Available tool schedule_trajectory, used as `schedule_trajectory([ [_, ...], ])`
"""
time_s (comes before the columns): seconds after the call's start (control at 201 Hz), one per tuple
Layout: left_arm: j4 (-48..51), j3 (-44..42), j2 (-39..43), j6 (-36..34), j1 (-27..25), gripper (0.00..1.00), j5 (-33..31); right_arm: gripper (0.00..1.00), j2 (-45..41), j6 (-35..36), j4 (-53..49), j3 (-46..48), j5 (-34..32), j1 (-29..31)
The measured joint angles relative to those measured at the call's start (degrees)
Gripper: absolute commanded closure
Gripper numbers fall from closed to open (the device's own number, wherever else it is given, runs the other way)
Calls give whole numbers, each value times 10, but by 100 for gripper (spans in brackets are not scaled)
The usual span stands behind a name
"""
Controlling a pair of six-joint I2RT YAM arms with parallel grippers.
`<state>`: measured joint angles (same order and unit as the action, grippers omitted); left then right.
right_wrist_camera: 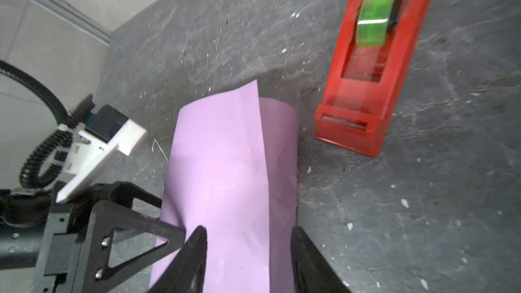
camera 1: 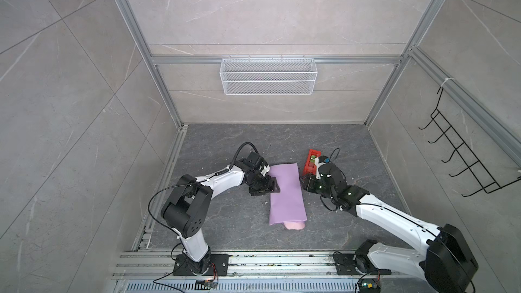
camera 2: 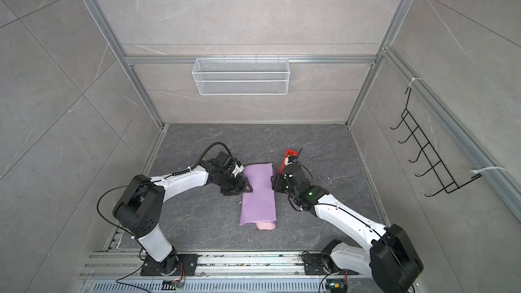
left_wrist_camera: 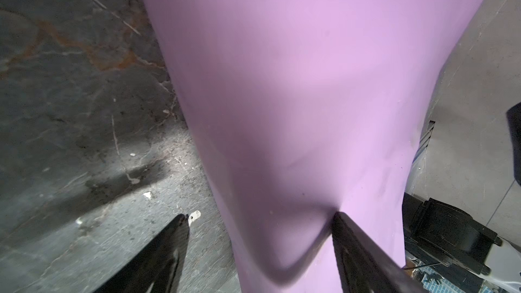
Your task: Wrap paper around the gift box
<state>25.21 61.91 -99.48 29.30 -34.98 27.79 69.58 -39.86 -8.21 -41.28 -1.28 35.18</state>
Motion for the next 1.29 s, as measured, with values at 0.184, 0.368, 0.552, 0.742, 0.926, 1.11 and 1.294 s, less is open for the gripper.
schedule_trajectory([
  [0.184, 0, 0, 0, 0, 0, 19, 0, 50, 52, 28, -46, -43, 18, 4],
  [0.368, 0, 0, 0, 0, 0, 19, 0, 50, 89, 49, -62, -72, 29, 4],
  [0.552, 0, 0, 0, 0, 0, 19, 0, 50, 108, 56, -67, -75, 31, 4],
  [0.742, 0, 0, 0, 0, 0, 19, 0, 50, 125, 63, -67, -76, 32, 4],
  [0.926, 0, 0, 0, 0, 0, 19, 0, 50, 136, 65, -64, -76, 39, 4],
  [1.11, 0, 0, 0, 0, 0, 19, 1, 50, 149, 65, -50, -76, 52, 4],
  [1.294, 0, 0, -1, 0, 0, 19, 1, 48, 163, 66, -32, -76, 76, -8],
])
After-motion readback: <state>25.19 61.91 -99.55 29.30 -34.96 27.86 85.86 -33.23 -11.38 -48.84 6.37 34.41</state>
